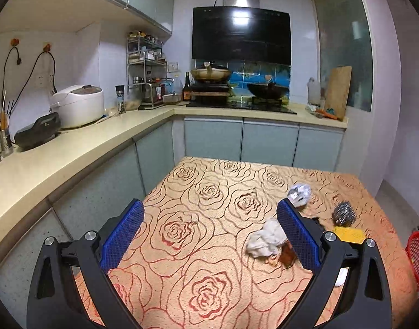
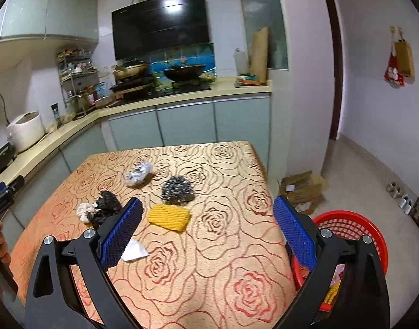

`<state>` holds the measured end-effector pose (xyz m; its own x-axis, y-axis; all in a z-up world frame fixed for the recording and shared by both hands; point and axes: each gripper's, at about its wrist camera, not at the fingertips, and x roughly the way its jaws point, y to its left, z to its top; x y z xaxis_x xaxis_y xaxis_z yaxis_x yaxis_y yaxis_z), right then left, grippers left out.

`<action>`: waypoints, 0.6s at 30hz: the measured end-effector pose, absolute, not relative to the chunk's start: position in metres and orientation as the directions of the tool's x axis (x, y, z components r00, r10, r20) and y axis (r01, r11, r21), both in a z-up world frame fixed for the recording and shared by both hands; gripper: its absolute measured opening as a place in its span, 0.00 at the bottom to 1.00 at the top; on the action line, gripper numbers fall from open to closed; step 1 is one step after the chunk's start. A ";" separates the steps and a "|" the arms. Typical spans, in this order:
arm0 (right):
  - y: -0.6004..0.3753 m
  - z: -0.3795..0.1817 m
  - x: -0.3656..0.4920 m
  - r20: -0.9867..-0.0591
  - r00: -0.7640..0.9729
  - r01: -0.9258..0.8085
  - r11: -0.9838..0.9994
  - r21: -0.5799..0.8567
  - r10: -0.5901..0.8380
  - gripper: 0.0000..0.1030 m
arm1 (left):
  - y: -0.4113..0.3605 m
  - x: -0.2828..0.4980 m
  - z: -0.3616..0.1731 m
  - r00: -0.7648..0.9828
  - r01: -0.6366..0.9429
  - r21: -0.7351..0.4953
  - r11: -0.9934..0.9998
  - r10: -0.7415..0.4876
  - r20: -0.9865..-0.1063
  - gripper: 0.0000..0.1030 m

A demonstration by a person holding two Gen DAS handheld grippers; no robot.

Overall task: Collect trash
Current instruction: 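Move both open tools back over the remaining trash on the table, then reach the left tool to the white mesh cloth while the right tool reaches the white paper towel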

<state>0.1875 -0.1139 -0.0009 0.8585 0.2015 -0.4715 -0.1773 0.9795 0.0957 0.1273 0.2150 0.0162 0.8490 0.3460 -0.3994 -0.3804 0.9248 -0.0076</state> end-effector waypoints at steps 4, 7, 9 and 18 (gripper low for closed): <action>-0.104 -0.001 0.190 -0.481 0.851 -0.194 0.977 0.082 0.210 0.91 | 0.226 0.137 0.003 0.838 -0.374 -0.012 0.927 0.333 -0.433 0.91; -0.098 -0.002 0.192 -0.487 0.847 -0.202 0.977 0.075 0.212 0.91 | 0.232 0.149 -0.007 0.833 -0.351 -0.012 0.936 0.307 -0.460 0.91; -0.096 -0.003 0.194 -0.489 0.846 -0.201 0.977 0.073 0.211 0.91 | 0.232 0.156 -0.014 0.832 -0.333 -0.005 0.943 0.291 -0.473 0.91; -0.092 -0.007 0.200 -0.504 0.839 -0.197 0.978 0.071 0.206 0.91 | 0.217 0.189 -0.036 0.823 -0.254 0.019 0.967 0.226 -0.521 0.91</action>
<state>0.1998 -0.0923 -0.0071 0.8389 0.2058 -0.5039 -0.1970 0.9778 0.0713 0.1892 0.2174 -0.0359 0.8230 0.2264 -0.5210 -0.2541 0.9670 0.0188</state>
